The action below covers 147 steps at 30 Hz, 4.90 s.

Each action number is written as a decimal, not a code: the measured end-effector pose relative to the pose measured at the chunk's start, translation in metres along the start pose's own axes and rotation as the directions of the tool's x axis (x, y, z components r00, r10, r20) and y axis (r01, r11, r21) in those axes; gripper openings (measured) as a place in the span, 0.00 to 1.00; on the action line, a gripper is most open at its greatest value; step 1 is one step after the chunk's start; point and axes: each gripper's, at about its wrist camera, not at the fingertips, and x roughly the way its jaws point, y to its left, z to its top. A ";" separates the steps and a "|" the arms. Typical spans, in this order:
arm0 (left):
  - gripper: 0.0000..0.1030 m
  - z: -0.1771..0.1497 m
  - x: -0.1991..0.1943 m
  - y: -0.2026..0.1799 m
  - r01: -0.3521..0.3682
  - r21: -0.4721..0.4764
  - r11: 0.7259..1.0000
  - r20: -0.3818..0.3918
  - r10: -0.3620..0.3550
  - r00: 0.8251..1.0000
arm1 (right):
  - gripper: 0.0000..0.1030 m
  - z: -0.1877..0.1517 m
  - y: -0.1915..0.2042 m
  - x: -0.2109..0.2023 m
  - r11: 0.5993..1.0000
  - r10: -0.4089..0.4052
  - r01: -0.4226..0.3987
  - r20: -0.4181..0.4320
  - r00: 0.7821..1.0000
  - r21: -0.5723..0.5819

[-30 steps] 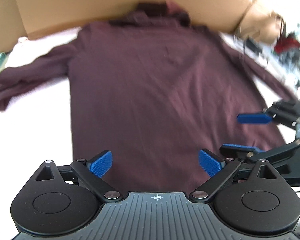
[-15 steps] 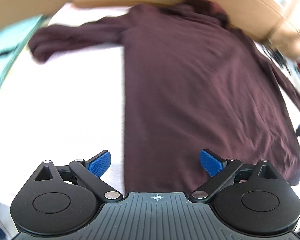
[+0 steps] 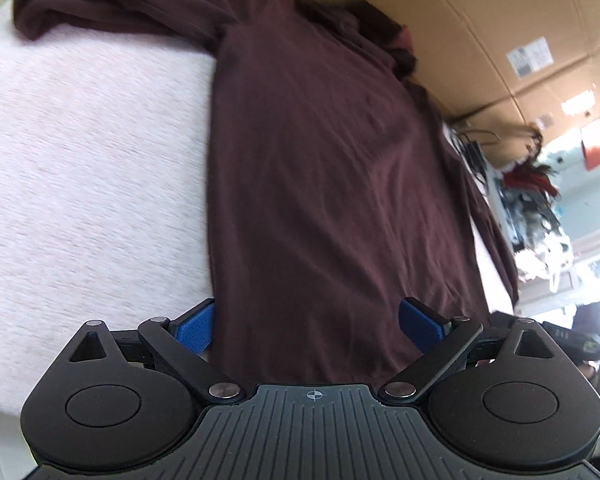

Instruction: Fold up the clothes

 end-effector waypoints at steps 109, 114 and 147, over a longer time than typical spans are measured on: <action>0.90 0.014 -0.055 -0.026 -0.122 0.298 0.947 0.055 0.110 0.992 | 0.17 0.007 0.215 0.103 0.878 0.101 -0.215 -0.273 0.957 -0.427; 0.90 0.005 -0.046 -0.015 -0.098 0.257 0.961 0.003 0.101 0.995 | 0.28 -0.009 0.196 0.099 0.911 0.046 -0.166 -0.308 0.950 -0.377; 0.91 -0.010 -0.016 -0.052 0.081 0.433 0.898 -0.153 -0.016 0.988 | 0.37 0.073 0.278 0.187 0.885 0.090 -0.174 -0.207 0.974 -0.433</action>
